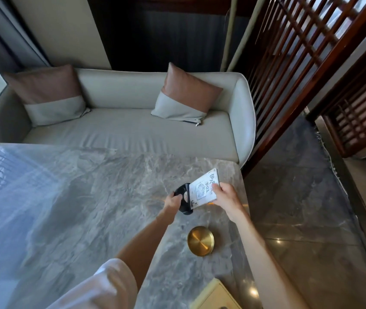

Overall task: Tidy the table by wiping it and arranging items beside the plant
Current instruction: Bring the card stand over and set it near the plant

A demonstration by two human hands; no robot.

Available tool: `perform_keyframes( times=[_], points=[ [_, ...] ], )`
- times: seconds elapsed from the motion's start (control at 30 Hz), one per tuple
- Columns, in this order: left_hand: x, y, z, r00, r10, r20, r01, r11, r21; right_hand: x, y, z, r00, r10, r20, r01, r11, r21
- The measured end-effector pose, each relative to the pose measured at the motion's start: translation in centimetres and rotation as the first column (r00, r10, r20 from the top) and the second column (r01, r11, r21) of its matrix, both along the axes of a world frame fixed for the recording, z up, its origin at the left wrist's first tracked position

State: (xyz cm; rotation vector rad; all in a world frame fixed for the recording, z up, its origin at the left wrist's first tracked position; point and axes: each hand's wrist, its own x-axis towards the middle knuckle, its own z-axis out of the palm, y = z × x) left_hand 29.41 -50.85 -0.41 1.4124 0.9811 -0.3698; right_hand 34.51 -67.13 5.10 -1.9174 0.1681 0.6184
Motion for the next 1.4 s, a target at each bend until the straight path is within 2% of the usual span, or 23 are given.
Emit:
perform_keyframes(
  times=[0.1, 0.23, 0.4, 0.6, 0.83, 1.03, 1.23, 1.4],
  points=[
    [-3.5, 2.4, 0.5, 0.993, 0.111, 0.047, -0.110, 0.994, -0.028, -2.7, 1.0, 0.7, 0.995, -0.020, -0.101, 0.036, 0.988, 0.151],
    [-11.1, 7.5, 1.2, 0.957, 0.271, 0.105, -0.257, 0.958, -0.128, -7.2, 3.9, 1.4, 0.985, 0.018, -0.174, 0.025, 0.971, 0.238],
    [-23.9, 14.5, 3.7, 0.935, 0.309, 0.172, -0.266, 0.935, -0.235, -13.6, 11.0, 2.3, 0.955, 0.175, -0.240, -0.091, 0.942, 0.323],
    [-37.9, 22.2, 6.9, 0.888, 0.426, 0.171, -0.406, 0.903, -0.142, -23.0, 21.6, 2.6, 0.867, 0.420, -0.269, -0.311, 0.877, 0.367],
    [-49.8, 29.9, 8.3, 0.855, 0.500, 0.136, -0.508, 0.861, 0.027, -34.7, 31.5, -0.1, 0.875, 0.417, -0.247, -0.348, 0.895, 0.278],
    [-54.4, 34.3, 9.0, 0.886, 0.451, 0.108, -0.460, 0.885, 0.075, -39.8, 34.7, -0.7, 0.874, 0.398, -0.279, -0.334, 0.909, 0.250],
    [-54.3, 34.9, 7.4, 0.911, 0.397, 0.106, -0.409, 0.904, 0.125, -39.0, 34.1, -0.8, 0.846, 0.458, -0.272, -0.402, 0.884, 0.238],
    [-53.9, 35.1, 7.3, 0.922, 0.375, 0.099, -0.386, 0.913, 0.134, -38.5, 33.4, -2.2, 0.827, 0.470, -0.310, -0.450, 0.882, 0.136]
  ],
)
